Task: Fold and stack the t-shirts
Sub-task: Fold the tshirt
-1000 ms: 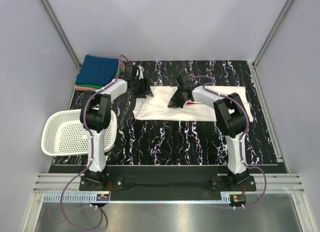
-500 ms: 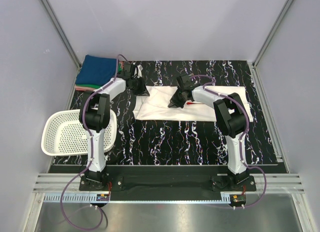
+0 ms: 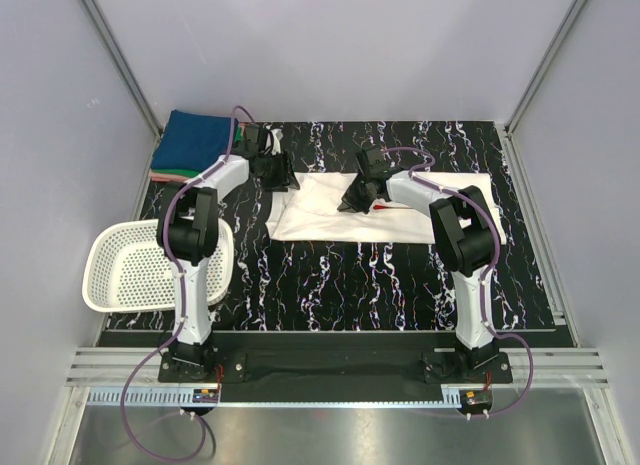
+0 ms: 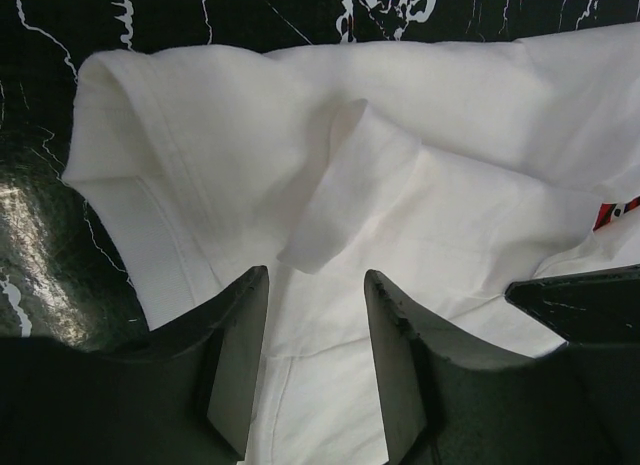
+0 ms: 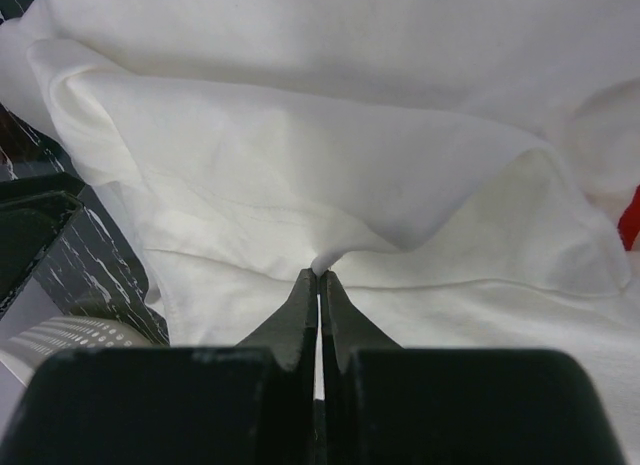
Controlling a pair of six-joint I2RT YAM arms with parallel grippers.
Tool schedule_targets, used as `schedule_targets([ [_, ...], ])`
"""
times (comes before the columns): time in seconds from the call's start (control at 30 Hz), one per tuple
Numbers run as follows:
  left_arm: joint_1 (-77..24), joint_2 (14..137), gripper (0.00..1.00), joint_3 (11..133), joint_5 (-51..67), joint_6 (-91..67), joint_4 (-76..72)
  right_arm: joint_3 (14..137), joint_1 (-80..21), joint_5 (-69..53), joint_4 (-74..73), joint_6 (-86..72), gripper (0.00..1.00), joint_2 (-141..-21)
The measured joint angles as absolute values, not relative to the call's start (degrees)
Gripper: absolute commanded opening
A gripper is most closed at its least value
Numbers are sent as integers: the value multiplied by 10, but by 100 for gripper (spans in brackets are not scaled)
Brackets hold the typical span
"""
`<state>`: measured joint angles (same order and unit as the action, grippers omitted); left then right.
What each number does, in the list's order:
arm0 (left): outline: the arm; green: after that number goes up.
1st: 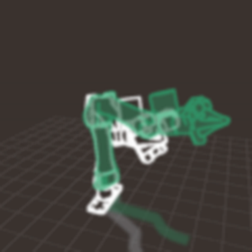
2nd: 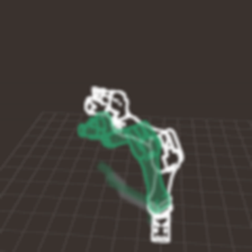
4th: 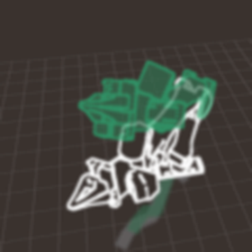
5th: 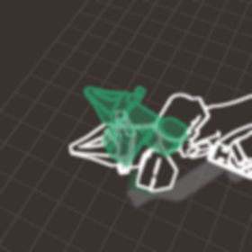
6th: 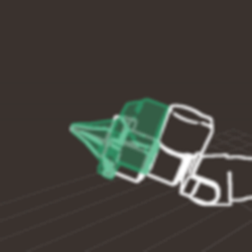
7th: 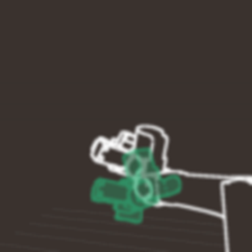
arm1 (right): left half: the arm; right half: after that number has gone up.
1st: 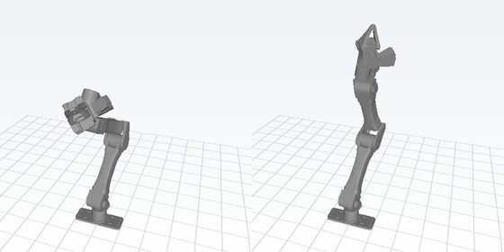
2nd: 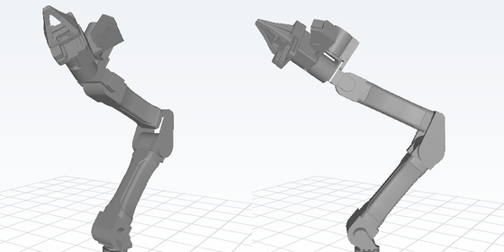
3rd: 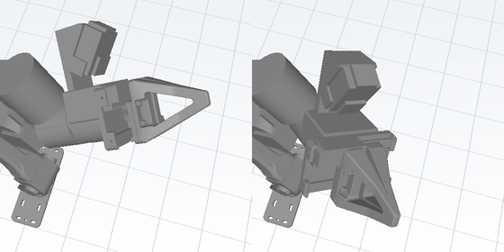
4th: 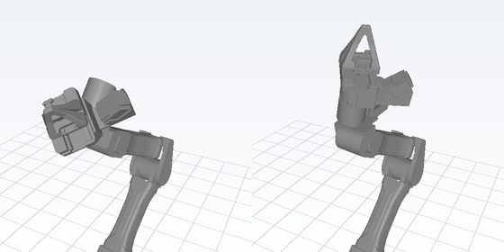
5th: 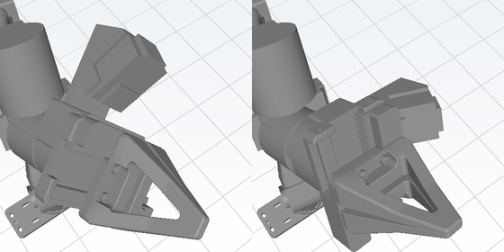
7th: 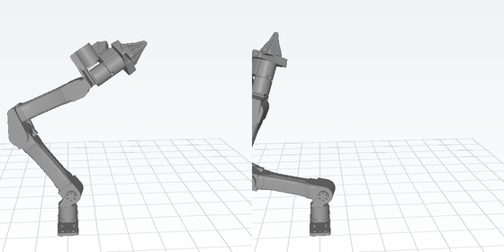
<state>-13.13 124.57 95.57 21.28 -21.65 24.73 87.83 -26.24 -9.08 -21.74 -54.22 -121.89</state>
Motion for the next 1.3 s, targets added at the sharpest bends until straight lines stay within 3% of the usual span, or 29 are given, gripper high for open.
schedule_targets([
  [0.4,-131,1259,49,958,233,-210,225,878,-262,-92,-208,-542,0,-1219],
  [0.73,-131,1268,55,958,232,-207,228,878,-262,-96,-208,-542,0,-1219],
  [0.87,-131,1268,52,958,231,-207,228,878,-262,-96,-207,-542,0,-1219],
  [0.97,-131,1268,27,959,233,-209,227,878,-262,-96,-207,-542,0,-1219],
  [1.0,-131,1268,12,959,234,-210,227,878,-262,-96,-207,-541,0,-1219],
  [1.07,-131,1268,2,959,237,-215,225,878,-262,-96,-207,-540,0,-1219],
  [1.3,-130,1276,0,990,258,-250,232,878,-241,-97,-207,-524,0,-1217],
])
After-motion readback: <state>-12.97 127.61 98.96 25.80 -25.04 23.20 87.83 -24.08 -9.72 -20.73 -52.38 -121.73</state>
